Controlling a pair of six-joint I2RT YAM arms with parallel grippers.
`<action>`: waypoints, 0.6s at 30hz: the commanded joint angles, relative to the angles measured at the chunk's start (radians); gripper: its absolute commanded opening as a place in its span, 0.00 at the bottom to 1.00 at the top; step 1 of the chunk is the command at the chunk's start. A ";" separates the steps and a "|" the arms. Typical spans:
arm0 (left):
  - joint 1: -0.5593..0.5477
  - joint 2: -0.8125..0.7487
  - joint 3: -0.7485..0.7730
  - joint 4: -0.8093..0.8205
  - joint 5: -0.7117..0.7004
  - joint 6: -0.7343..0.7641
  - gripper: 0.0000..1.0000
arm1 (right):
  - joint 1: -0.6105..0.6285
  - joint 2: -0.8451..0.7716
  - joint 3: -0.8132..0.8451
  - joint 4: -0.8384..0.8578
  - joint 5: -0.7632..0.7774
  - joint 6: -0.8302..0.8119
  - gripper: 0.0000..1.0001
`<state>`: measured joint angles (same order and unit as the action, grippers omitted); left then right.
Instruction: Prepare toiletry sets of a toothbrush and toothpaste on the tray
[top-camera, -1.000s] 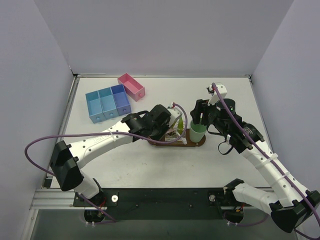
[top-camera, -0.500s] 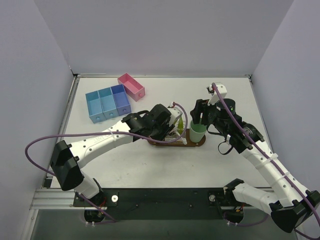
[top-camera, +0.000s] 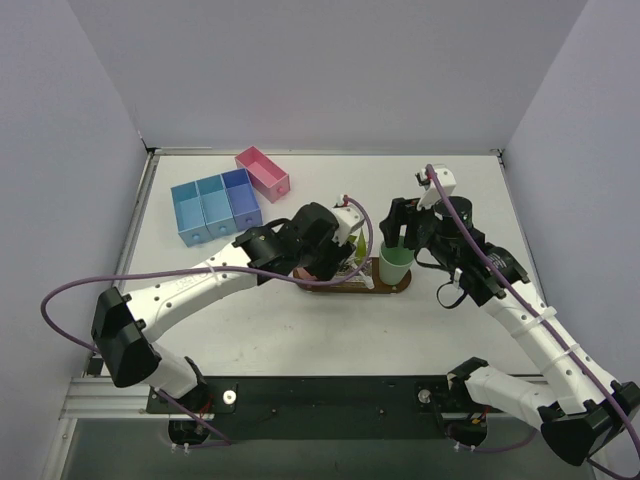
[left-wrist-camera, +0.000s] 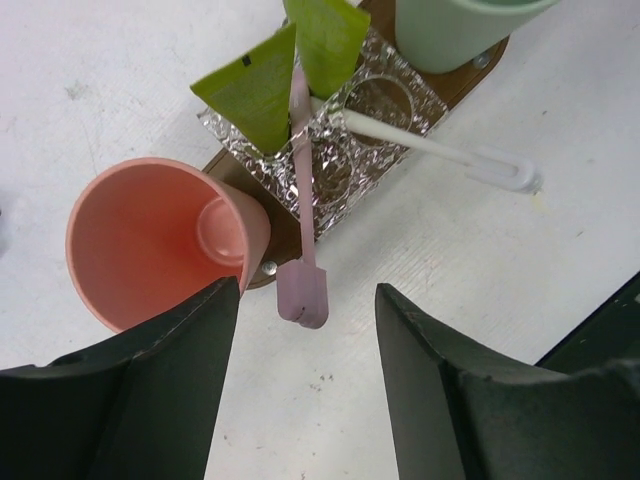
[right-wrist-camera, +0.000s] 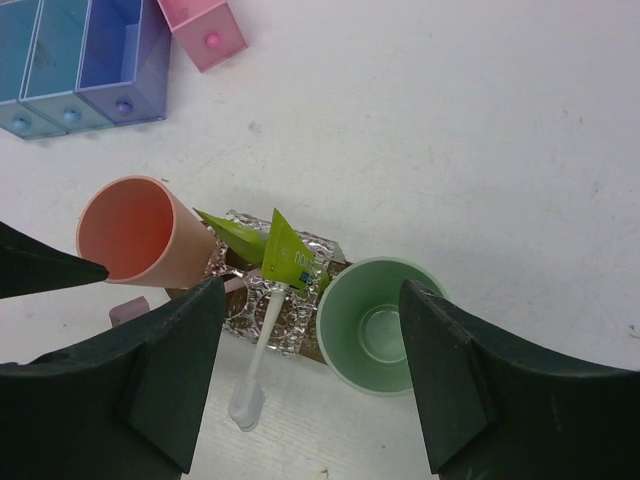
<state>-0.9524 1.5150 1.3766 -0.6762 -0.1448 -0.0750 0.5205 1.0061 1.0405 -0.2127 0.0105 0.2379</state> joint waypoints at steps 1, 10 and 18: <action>0.032 -0.099 -0.026 0.162 0.056 -0.017 0.68 | -0.025 0.002 -0.002 0.036 -0.035 0.018 0.66; 0.321 -0.223 -0.160 0.363 0.231 -0.135 0.68 | -0.125 -0.014 -0.016 0.035 -0.075 0.040 0.67; 0.609 -0.378 -0.341 0.513 0.289 -0.227 0.69 | -0.237 -0.090 -0.043 0.015 -0.028 0.051 0.68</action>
<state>-0.4484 1.2423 1.1042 -0.3202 0.0929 -0.2508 0.3088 0.9806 1.0016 -0.2150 -0.0578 0.2802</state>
